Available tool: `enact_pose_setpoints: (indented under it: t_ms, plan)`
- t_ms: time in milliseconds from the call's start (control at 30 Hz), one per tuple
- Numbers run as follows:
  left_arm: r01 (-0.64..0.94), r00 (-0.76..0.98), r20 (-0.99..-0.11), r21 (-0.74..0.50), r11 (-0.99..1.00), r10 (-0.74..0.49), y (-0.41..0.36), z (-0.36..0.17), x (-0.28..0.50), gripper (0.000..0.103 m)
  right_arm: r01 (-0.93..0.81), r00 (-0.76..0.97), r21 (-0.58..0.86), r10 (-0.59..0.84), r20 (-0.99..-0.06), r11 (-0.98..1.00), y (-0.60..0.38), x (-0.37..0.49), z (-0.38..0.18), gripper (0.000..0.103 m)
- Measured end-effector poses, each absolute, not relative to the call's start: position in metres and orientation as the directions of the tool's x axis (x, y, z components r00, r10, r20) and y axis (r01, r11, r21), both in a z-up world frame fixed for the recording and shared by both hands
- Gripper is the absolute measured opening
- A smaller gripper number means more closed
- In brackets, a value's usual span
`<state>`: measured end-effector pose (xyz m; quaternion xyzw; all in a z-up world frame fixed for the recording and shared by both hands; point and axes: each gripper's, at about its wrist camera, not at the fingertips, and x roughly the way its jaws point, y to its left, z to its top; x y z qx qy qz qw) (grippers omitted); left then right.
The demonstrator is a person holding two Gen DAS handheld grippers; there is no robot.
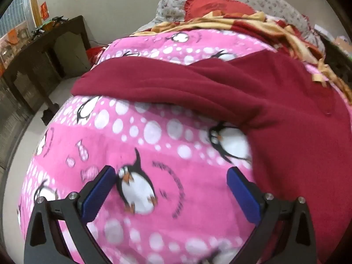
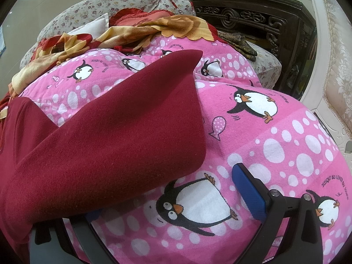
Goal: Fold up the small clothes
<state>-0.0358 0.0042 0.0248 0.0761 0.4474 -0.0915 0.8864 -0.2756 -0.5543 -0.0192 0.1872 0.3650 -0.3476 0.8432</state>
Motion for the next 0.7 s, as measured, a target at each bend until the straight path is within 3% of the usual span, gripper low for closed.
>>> enact_pose_setpoints:
  t_ms: [200,300,367,700]
  plan:
    - [0.259,0.603,-0.782,0.006,0.966,-0.157,0.001,0.057,-0.071,0.103,0.724,0.485,0.055,-0.450,-0.750,0.688,-0.555,-0.275,-0.015,0.103]
    - [0.280,0.605,-0.773,-0.017,0.960,-0.190,-0.003,0.072,-0.083,0.103,0.716,0.477,0.062,-0.423,-0.771,0.696,-0.544,-0.280,-0.003,0.094]
    - [0.302,0.605,-0.767,-0.028,0.953,-0.215,-0.009,0.082,-0.092,0.103,0.715,0.488,0.092,-0.400,-0.776,0.693,-0.539,-0.292,0.009,0.093]
    - [0.446,0.584,-0.747,-0.030,0.894,-0.316,-0.065,0.104,-0.123,0.103,0.645,0.615,0.164,-0.380,-0.691,0.746,-0.507,-0.367,0.130,0.093]
